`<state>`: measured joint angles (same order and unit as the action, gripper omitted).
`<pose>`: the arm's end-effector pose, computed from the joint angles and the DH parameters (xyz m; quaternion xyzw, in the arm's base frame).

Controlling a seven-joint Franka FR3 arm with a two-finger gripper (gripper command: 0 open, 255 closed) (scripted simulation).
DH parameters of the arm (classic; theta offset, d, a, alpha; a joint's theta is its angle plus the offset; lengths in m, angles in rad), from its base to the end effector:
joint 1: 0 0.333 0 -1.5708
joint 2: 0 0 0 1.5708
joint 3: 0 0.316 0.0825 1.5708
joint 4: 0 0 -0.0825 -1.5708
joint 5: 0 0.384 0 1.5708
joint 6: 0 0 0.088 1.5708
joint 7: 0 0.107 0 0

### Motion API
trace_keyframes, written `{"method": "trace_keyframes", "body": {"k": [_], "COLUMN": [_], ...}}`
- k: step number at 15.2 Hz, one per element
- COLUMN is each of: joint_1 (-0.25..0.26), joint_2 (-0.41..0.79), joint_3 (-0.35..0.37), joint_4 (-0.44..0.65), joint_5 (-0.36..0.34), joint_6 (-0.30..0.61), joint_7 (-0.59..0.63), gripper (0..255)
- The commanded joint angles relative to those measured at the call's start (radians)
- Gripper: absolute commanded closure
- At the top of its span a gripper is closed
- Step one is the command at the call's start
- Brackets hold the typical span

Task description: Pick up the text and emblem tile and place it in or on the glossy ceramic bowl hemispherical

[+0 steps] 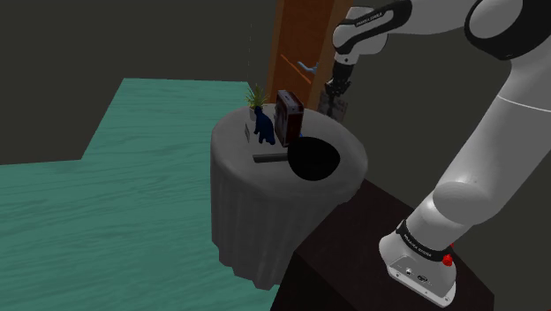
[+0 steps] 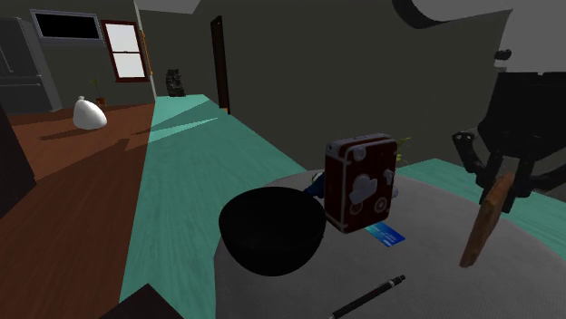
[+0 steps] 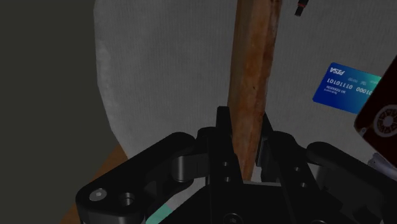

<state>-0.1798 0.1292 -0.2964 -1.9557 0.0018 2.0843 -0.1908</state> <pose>0.5219 -0.2641 0.4149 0.9898 -0.1414 -0.0035 0.0179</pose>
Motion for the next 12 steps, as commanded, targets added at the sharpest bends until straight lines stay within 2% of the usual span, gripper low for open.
{"method": "trace_keyframes", "body": {"k": [1,12], "joint_1": [0.001,0.003], "joint_2": [-0.01,-0.048], "joint_3": [0.0,-0.001], "joint_4": [0.014,0.119], "joint_5": [-0.003,-0.015], "joint_6": [-0.025,-0.165], "joint_7": [0.002,0.007], "gripper": [255,255]}}
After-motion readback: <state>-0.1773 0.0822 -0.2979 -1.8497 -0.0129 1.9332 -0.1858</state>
